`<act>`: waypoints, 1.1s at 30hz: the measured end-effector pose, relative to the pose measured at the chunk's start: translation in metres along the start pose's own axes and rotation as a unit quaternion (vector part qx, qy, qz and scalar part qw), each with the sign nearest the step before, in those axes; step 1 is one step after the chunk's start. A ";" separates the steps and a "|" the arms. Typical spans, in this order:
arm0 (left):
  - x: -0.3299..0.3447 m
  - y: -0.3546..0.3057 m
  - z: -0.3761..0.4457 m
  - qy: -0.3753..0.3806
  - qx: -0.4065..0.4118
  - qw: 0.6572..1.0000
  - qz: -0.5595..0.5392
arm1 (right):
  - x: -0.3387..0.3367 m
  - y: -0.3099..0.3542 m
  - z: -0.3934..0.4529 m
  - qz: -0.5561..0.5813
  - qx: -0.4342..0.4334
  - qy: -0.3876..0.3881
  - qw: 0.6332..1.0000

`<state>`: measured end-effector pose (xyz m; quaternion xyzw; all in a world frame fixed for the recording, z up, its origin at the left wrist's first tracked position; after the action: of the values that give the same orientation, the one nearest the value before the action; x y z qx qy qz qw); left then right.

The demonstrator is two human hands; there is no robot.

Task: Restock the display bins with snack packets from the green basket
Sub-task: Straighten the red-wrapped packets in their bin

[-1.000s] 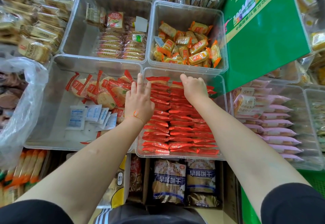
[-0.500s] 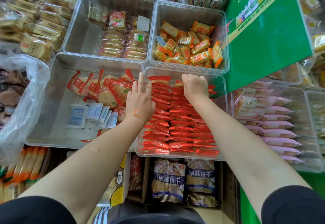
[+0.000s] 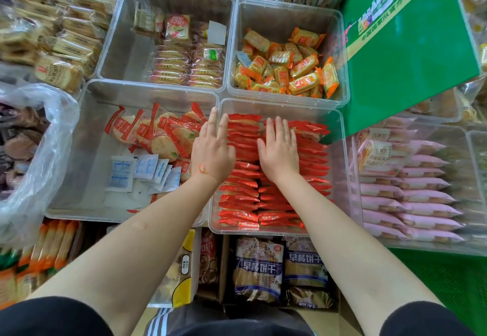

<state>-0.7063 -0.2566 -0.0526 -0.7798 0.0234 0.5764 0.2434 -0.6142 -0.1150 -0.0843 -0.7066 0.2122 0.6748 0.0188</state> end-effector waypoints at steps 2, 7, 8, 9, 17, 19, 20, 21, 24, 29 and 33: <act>-0.001 0.000 0.000 -0.005 -0.002 1.000 -0.023 | -0.011 0.013 0.007 -0.008 -0.032 -0.045 0.998; -0.003 0.000 0.001 -0.011 -0.004 0.999 -0.044 | -0.015 0.044 0.024 -0.043 -0.155 -0.030 0.987; -0.003 0.000 0.000 -0.011 -0.005 0.999 -0.044 | -0.018 0.048 0.028 -0.060 -0.169 -0.032 0.983; -0.004 0.000 0.000 -0.011 -0.005 0.999 -0.044 | -0.021 0.053 0.032 -0.070 -0.186 -0.025 0.980; -0.005 0.001 0.001 -0.009 -0.009 0.998 -0.056 | 0.012 0.058 0.020 -0.068 -0.154 0.149 0.974; -0.004 0.001 0.002 -0.008 -0.013 0.998 -0.054 | 0.023 0.064 0.008 -0.046 -0.185 0.154 0.969; -0.003 0.001 0.001 -0.009 -0.012 0.999 -0.051 | 0.025 0.064 0.004 -0.039 -0.194 0.147 0.969; -0.003 0.001 0.001 -0.011 -0.011 0.999 -0.048 | 0.026 0.063 0.003 -0.040 -0.197 0.136 0.970; -0.003 0.001 0.002 -0.011 -0.014 0.999 -0.049 | 0.026 0.058 0.012 -0.066 -0.174 0.111 0.976; -0.003 0.000 0.003 -0.009 -0.014 0.999 -0.037 | 0.028 0.055 0.029 -0.074 -0.156 0.130 0.976; -0.005 -0.002 0.002 -0.015 -0.011 1.000 -0.013 | 0.009 0.053 0.020 -0.020 -0.175 0.055 0.983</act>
<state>-0.7089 -0.2556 -0.0483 -0.7737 0.0033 0.5853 0.2426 -0.6502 -0.1592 -0.0812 -0.7391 0.0776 0.6611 -0.1030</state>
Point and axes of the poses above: each hand's wrist, its own z-axis towards the middle knuckle, its own x-axis out of the palm, y = z × x, the point moved 6 cm from there along z, towards the middle knuckle, and after that the axes turned 15 degrees about -x, right-handed, at the moved point
